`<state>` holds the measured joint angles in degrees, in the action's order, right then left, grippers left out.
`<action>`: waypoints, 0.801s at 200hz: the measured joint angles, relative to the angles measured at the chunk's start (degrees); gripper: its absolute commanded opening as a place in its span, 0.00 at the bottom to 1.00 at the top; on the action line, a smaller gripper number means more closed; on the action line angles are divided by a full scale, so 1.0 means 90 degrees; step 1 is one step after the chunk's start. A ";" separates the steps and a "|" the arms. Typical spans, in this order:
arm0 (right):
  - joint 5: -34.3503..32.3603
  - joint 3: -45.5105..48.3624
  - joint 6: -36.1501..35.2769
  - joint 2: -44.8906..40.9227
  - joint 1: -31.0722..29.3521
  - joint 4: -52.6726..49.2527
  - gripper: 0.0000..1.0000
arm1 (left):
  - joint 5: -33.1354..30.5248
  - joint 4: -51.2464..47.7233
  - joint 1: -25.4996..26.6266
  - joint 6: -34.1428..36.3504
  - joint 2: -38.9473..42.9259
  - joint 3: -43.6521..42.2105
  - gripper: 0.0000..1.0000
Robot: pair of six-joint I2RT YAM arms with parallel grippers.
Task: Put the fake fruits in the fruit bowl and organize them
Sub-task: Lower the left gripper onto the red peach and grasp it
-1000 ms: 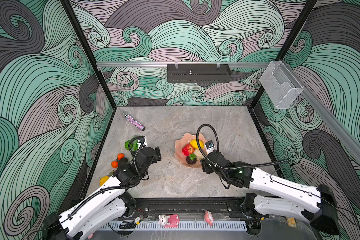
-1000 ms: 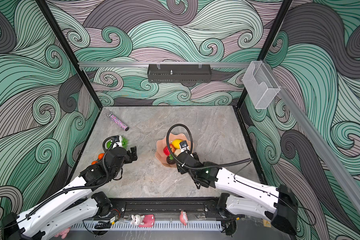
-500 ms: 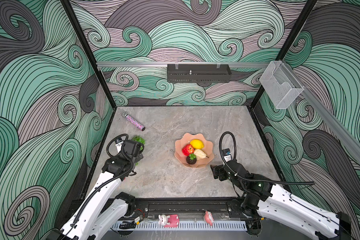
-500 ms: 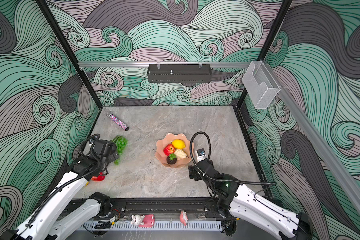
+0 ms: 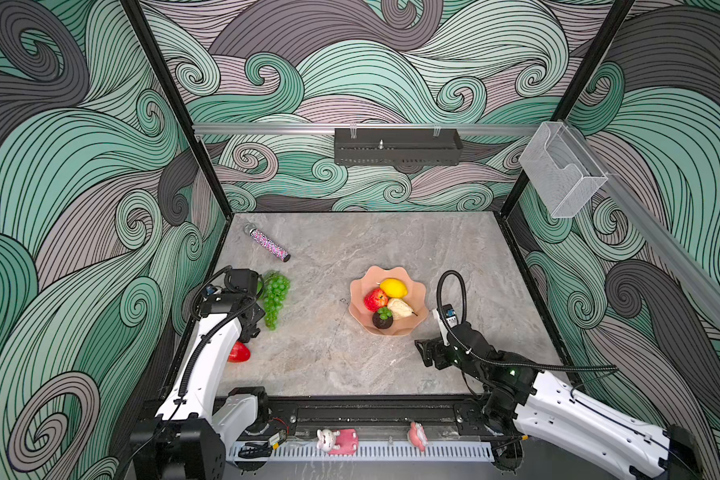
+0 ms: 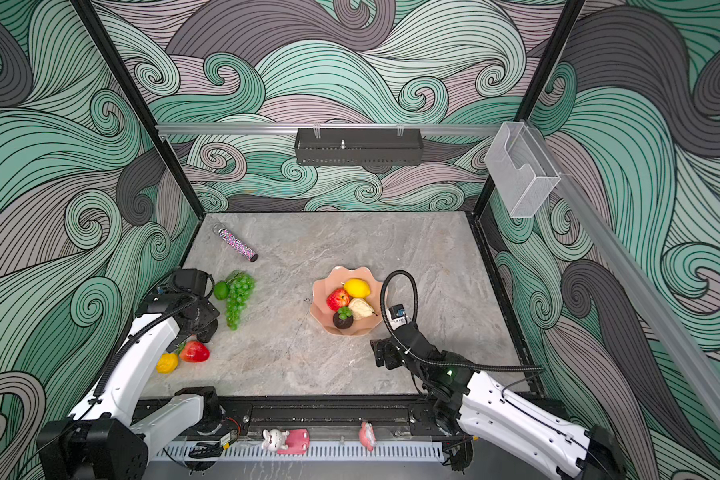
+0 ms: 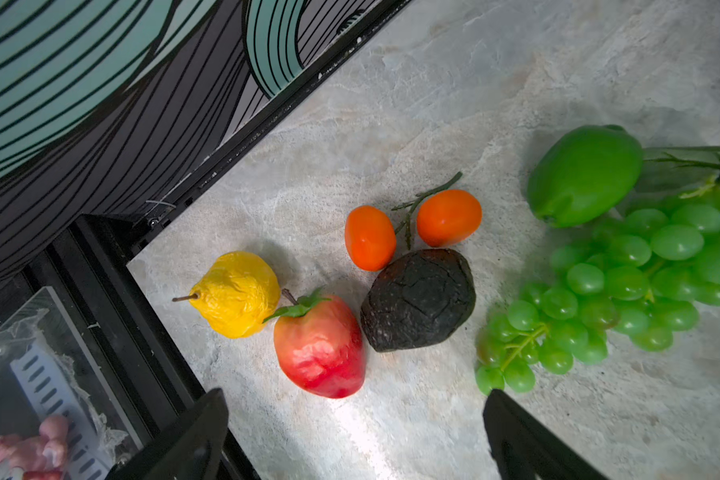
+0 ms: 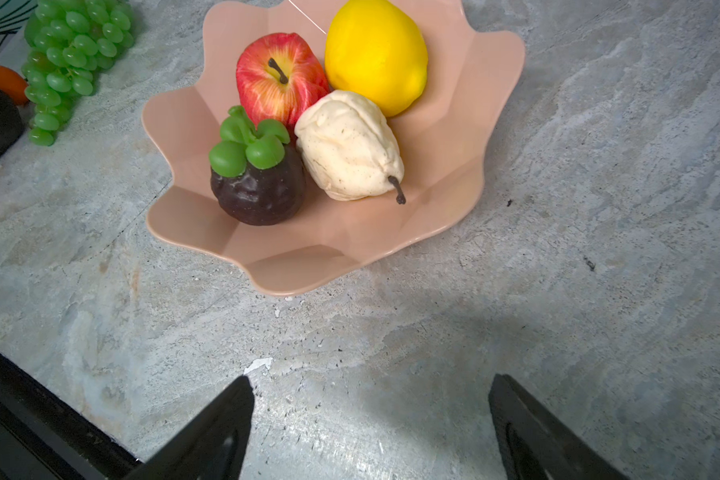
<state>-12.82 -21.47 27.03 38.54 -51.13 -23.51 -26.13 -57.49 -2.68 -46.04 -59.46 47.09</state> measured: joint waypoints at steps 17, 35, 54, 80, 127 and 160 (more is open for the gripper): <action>0.0024 0.0000 0.0000 0.0189 0.0000 0.0027 0.89 | 0.0078 0.0000 -0.0070 -0.0090 -0.0010 -0.0095 0.99; 0.0027 0.0000 -0.0002 0.0272 0.0000 0.0027 0.89 | 0.0119 -0.0022 -0.0209 -0.0158 -0.0053 -0.0117 0.99; 0.0027 0.0000 -0.0002 0.0282 0.0000 0.0041 0.89 | 0.0151 -0.0002 -0.0435 -0.0214 -0.0095 -0.0136 0.99; 0.0027 -0.0002 -0.0002 0.0311 0.0000 0.0061 0.89 | 0.0260 0.0010 -0.0733 -0.0304 -0.0095 -0.0226 0.99; 0.0027 -0.0027 -0.0005 0.0639 0.0000 0.0068 0.88 | 0.0345 -0.0148 -0.0911 -0.0736 -0.0148 -0.0355 0.98; 0.0024 -0.0102 -0.0024 0.0828 0.0000 0.0097 0.88 | 0.0641 -0.0092 -0.1025 -0.0945 -0.0236 -0.0738 0.97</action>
<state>-12.60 -22.39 26.81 46.00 -51.13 -22.63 -20.36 -58.33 -11.90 -54.54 -61.58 40.45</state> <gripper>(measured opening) 0.884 0.972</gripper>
